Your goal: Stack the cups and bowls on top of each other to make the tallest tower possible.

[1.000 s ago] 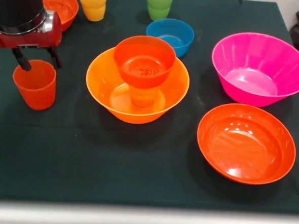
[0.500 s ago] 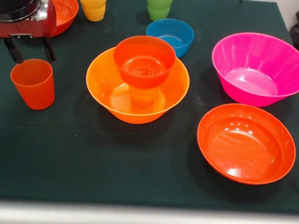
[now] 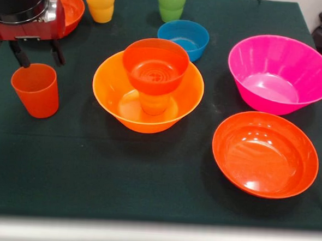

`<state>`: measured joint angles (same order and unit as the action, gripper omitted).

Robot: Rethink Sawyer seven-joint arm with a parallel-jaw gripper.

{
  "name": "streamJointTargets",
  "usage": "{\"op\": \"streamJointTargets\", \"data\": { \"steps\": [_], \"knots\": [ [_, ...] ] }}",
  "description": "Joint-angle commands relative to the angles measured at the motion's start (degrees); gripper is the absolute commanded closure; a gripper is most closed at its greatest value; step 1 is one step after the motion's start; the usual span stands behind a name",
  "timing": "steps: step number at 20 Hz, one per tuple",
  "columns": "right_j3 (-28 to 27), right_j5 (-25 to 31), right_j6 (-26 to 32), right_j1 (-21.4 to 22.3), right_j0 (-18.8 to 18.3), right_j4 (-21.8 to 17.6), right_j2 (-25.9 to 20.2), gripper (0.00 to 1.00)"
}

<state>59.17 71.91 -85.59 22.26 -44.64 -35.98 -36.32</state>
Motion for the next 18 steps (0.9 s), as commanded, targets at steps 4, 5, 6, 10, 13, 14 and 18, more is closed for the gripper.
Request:
{"op": "streamJointTargets", "data": {
  "steps": [4,5,6,10,13,14,18],
  "knots": [
    [7.1,-1.6,5.2,-0.5,3.3,-0.9,2.2,0.00],
    [7.2,-1.6,5.2,-0.4,3.3,-1.0,2.3,0.00],
    [7.3,-1.7,5.3,-0.5,3.3,-1.0,2.2,0.00],
    [7.7,-1.6,6.4,-0.4,2.7,-1.5,2.4,0.00],
    [7.6,-1.8,7.2,-0.7,2.4,-1.8,2.3,0.00],
    [7.4,-1.8,7.4,-0.8,2.3,-2.0,2.3,0.00],
    [6.2,-0.9,8.4,-0.9,2.5,-2.8,2.5,0.00]
  ]
}}
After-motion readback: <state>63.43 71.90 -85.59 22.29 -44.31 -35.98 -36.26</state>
